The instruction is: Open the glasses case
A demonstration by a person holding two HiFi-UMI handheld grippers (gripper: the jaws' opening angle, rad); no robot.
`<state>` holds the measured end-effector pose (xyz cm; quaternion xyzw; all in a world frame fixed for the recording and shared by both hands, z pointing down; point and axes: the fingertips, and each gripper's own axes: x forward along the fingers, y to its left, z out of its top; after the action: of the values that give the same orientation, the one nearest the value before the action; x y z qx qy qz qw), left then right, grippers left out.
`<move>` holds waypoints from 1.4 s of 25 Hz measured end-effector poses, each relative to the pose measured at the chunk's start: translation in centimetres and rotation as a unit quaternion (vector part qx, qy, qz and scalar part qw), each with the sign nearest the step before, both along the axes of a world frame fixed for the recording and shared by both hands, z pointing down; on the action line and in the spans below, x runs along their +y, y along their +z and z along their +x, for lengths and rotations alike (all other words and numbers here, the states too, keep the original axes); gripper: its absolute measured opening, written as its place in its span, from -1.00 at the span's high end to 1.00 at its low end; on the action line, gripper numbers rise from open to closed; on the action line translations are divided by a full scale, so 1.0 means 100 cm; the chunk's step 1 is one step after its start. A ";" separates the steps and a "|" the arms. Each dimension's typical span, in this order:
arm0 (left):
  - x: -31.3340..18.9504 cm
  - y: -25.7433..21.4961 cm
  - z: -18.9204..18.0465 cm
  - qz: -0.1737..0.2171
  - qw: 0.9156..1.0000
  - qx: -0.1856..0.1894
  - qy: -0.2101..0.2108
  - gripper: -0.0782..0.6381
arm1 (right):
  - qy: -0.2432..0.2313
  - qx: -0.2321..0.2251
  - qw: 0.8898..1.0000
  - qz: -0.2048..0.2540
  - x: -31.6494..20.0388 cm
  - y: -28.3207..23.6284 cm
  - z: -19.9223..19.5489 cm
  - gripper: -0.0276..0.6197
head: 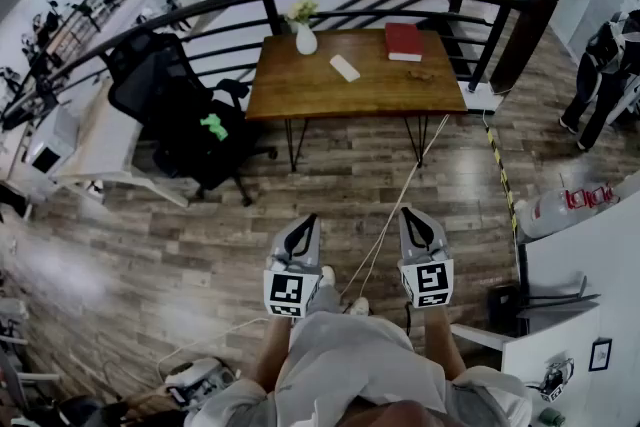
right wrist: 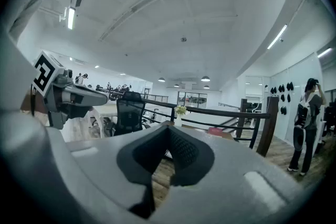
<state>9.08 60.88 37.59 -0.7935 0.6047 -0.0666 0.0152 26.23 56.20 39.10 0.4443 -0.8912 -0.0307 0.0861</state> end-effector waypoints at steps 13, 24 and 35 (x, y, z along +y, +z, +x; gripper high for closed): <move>-0.047 0.002 -0.004 0.006 1.000 0.001 -0.004 0.73 | -0.007 -0.003 1.000 0.001 -0.045 0.005 -0.012 0.91; -0.154 -0.007 -0.048 0.010 1.000 0.009 0.001 0.73 | -0.007 0.005 1.000 0.006 -0.147 -0.006 -0.056 0.91; -0.238 -0.009 -0.096 -0.001 1.000 0.012 0.021 0.73 | 0.017 0.011 1.000 -0.012 -0.226 -0.007 -0.102 0.91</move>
<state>-0.48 37.10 36.69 -0.8067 0.5881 -0.0569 0.0084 15.99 33.58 38.36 0.4577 -0.8830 -0.0238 0.1015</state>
